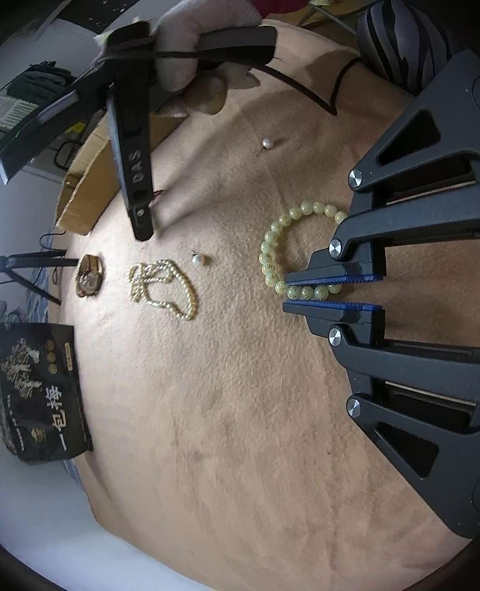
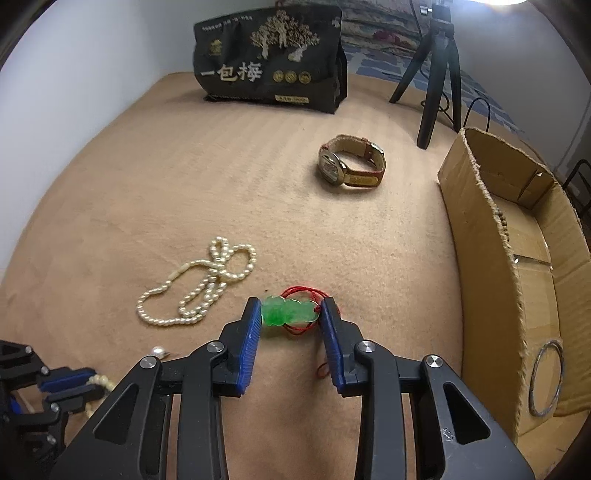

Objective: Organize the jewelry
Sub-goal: 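Carry the yellow bracelet with the left tool while the right tool carries the jade pendant over the box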

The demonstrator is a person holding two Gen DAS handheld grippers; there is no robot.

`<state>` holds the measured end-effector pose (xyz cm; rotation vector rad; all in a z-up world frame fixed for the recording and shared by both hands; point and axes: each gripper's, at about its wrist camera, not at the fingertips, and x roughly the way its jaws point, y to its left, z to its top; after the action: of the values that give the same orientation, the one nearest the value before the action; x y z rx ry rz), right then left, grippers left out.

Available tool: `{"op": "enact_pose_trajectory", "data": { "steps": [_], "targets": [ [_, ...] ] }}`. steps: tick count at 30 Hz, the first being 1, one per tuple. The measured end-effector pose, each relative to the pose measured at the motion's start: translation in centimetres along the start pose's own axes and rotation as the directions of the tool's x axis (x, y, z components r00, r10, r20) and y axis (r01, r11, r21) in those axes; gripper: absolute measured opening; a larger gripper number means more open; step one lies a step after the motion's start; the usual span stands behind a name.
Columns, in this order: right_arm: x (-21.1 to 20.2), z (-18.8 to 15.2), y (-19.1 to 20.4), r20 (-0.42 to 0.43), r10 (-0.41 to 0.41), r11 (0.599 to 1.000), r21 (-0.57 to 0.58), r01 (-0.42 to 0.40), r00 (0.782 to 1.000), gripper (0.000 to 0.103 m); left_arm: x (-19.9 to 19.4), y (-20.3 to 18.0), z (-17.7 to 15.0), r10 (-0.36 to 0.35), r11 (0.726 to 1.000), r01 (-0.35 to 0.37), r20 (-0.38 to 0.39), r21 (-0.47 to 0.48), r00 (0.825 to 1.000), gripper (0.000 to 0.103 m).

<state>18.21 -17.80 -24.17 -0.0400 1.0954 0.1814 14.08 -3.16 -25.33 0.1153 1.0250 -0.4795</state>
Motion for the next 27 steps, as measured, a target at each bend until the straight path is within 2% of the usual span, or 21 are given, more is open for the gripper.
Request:
{"op": "enact_pose_trajectory", "data": {
  "steps": [13, 27],
  "targets": [
    [-6.4, -1.2, -0.2, 0.106, 0.036, 0.999, -0.022, -0.034, 0.994, 0.031, -5.0, 1.0, 0.5, 0.027, 0.996, -0.017, 0.11, -0.089, 0.994, 0.005],
    [-14.4, -3.1, -2.5, 0.235, 0.03, 1.0, -0.003, -0.031, 0.971, 0.031, -9.5, 0.0, 2.4, 0.025, 0.995, -0.003, 0.218, -0.101, 0.976, 0.005]
  ]
}}
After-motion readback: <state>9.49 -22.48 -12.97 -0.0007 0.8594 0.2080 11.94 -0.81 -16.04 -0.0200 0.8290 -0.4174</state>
